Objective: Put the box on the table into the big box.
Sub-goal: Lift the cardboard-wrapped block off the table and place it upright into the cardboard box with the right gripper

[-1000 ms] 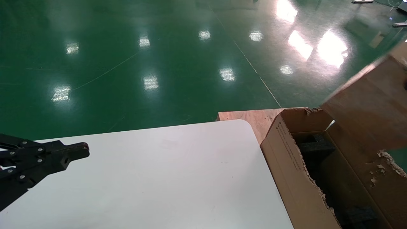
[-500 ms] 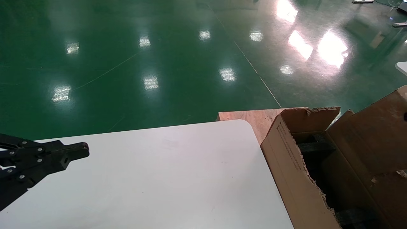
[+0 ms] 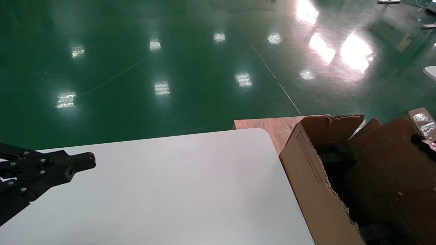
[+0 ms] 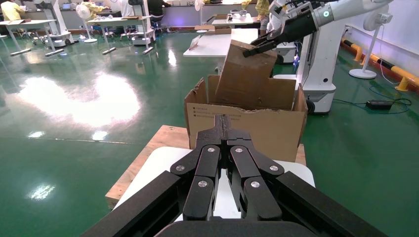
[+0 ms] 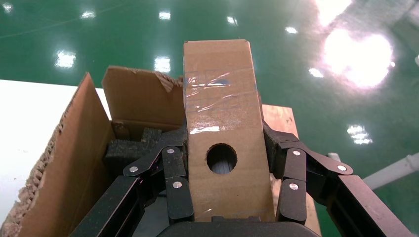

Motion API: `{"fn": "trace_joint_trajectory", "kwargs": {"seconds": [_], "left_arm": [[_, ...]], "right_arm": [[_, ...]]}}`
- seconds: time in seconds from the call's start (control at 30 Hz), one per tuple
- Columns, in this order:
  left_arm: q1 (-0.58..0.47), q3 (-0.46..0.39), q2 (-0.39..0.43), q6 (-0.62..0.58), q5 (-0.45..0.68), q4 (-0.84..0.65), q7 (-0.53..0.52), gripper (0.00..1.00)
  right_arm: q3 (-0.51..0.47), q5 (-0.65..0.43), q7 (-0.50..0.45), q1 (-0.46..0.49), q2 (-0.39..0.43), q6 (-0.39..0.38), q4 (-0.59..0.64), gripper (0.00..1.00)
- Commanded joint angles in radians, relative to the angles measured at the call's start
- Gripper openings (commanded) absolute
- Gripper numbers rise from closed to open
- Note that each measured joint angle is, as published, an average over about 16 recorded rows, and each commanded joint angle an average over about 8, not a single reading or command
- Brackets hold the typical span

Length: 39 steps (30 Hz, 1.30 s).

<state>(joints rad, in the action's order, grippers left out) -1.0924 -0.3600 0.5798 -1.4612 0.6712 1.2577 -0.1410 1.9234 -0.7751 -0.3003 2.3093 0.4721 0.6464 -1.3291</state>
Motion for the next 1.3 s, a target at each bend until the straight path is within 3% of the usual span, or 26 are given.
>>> {"fn": "trace_joint_trajectory", "kwargs": {"seconds": [0.03, 0.3, 0.63, 1.3], "left_arm": [[0.000, 0.000, 0.000, 0.000, 0.000, 0.000, 0.000, 0.00], [0.000, 0.000, 0.000, 0.000, 0.000, 0.000, 0.000, 0.00], [0.000, 0.000, 0.000, 0.000, 0.000, 0.000, 0.000, 0.00], [0.000, 0.000, 0.000, 0.000, 0.000, 0.000, 0.000, 0.00]], "right_arm": [[0.036, 0.012, 0.014, 0.022, 0.010, -0.013, 0.003, 0.00], [0.083, 0.021, 0.046, 0.051, 0.030, -0.015, 0.040, 0.00], [0.119, 0.035, 0.086, 0.082, 0.025, 0.040, 0.149, 0.00], [0.315, 0.091, 0.161, 0.262, -0.042, 0.101, 0.332, 0.00]]}}
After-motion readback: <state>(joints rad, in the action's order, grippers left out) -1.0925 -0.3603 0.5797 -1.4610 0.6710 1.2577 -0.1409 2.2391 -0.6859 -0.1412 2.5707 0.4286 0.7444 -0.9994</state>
